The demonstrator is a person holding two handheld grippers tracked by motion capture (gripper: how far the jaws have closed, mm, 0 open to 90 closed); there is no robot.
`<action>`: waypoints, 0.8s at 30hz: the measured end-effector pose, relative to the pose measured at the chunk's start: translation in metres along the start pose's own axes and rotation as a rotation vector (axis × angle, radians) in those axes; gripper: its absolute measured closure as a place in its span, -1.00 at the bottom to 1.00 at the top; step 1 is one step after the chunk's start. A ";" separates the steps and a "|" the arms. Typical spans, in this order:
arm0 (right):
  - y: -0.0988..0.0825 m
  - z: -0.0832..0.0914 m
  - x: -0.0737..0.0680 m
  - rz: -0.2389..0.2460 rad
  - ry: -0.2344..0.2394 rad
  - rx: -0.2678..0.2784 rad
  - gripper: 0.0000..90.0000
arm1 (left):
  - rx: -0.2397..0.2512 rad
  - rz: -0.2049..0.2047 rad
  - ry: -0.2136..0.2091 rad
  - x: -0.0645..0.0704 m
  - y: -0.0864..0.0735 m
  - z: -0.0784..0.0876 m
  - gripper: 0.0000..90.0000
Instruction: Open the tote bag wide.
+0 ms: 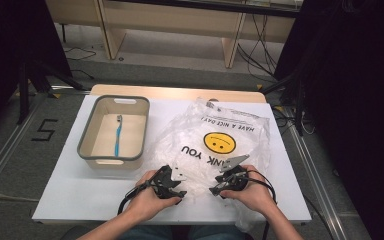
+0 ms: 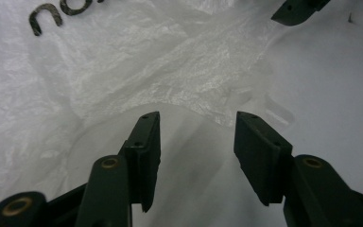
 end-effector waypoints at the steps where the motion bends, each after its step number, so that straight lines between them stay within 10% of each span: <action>1: 0.000 0.000 0.001 0.008 -0.002 -0.011 0.16 | 0.000 0.000 0.000 0.000 0.000 0.000 0.18; 24: 0.003 0.003 0.001 -0.032 0.020 0.036 1.00 | -0.005 0.003 -0.002 -0.001 -0.001 -0.011 0.35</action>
Point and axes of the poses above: each handheld gripper's, and its own axes: z roughly backward along the jaws, y roughly out of its top, x roughly to its right, the point moved 4 cm from there along -z, roughly forward along the jaws, and after that the axes turned 11 degrees about -z, right-handed, at the moved point
